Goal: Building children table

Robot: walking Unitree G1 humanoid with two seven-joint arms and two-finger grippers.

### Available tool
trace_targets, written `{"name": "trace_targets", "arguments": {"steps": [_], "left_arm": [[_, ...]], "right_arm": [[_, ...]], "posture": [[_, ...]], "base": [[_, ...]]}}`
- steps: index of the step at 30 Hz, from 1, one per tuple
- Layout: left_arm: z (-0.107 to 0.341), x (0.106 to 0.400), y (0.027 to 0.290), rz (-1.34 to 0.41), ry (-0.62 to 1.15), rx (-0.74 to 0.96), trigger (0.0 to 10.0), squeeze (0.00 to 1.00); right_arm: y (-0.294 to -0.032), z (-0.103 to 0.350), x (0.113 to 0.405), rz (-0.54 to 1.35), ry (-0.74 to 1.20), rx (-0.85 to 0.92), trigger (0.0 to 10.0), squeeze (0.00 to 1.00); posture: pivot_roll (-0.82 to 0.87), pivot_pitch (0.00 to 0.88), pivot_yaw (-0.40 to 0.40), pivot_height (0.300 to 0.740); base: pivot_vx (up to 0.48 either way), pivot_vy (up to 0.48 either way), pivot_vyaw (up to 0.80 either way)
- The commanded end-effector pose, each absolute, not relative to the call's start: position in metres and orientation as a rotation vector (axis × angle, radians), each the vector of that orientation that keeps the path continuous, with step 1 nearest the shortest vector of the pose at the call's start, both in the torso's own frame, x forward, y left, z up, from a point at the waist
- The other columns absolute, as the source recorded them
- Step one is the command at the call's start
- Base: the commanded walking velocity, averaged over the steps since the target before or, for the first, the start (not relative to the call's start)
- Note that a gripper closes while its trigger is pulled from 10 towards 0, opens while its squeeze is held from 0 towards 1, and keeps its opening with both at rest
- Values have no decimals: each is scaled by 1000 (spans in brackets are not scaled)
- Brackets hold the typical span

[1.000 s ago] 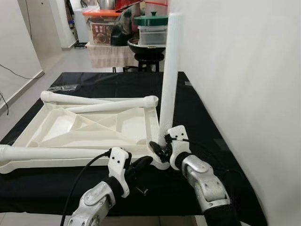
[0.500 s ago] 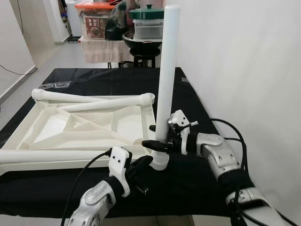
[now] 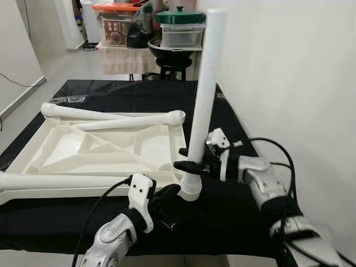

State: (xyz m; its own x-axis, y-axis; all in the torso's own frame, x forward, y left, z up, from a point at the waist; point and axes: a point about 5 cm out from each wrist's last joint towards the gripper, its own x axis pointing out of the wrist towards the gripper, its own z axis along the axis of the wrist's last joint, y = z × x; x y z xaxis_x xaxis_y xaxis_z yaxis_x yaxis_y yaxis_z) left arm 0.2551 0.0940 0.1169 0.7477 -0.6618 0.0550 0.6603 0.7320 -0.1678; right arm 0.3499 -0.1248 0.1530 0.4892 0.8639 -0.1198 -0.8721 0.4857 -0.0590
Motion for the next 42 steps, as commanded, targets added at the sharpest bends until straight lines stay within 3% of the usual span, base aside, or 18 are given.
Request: {"name": "trace_targets", "arguments": {"steps": [1,2,3,5,9,13,14,15,16,20,21,23,28,36,37,38,42], "left_arm": [[115,253,95,-723,15,-196,10000,0],[116,253,96,-723,15,-195,10000,0],[116,253,97,-723,15,-194,10000,0],[115,254,98,-726,18,-192,10000,0],[115,258,97,-732,20,-181,10000,0],[115,260,98,-721,19,-175,10000,0],[115,260,99,-716,17,-175,10000,0],[115,260,99,-713,15,-175,10000,0],[115,260,99,-714,16,-176,10000,0],[115,261,98,-718,18,-176,10000,0],[115,261,98,-722,19,-175,10000,0],[115,262,97,-725,21,-175,10000,0],[114,262,97,-726,23,-176,10000,0],[112,263,96,-724,25,-177,10000,0],[112,263,96,-724,25,-177,10000,0],[112,263,95,-723,25,-178,10000,0],[111,262,94,-722,25,-179,10000,0]], "right_arm": [[-124,118,344,767,201,-176,0,0],[-114,110,331,492,211,-8,0,0],[-107,101,315,365,274,77,0,0],[-98,120,310,371,161,-101,0,0],[-104,109,328,368,226,-77,0,0],[-97,110,329,409,220,-86,0,0],[-97,109,328,396,232,-86,10000,0],[-98,109,328,382,242,-86,10000,0],[-97,113,325,382,247,-46,10000,1000],[-93,118,321,451,256,-14,10000,1000],[-88,130,323,602,216,-20,10000,1000],[-84,150,324,809,118,-20,10000,0],[-89,168,319,1126,18,-88,10000,0],[-107,174,336,1271,97,-114,10000,0],[-112,175,343,1281,117,-96,2196,0],[-117,176,348,1295,130,-75,0,0],[-126,177,352,1314,146,-63,0,0]], "posture": [[73,0,-72,740],[67,0,-65,740],[67,0,-65,740],[49,0,-46,740],[69,0,-48,740],[60,0,-42,740],[68,0,-45,740],[67,0,-43,740],[65,0,-40,740],[61,0,-32,740],[63,0,-28,740],[62,0,-27,740],[58,0,-27,740],[72,0,-41,740],[77,0,-45,740],[78,0,-46,740],[81,0,-50,740]], "base": [[0,0,0],[0,0,0],[0,0,0],[0,0,0],[0,0,0],[0,0,0],[0,0,0],[0,0,0],[0,0,0],[0,0,0],[0,0,0],[0,0,0],[0,0,0],[0,0,0],[0,0,0],[0,0,0],[0,0,0]]}}
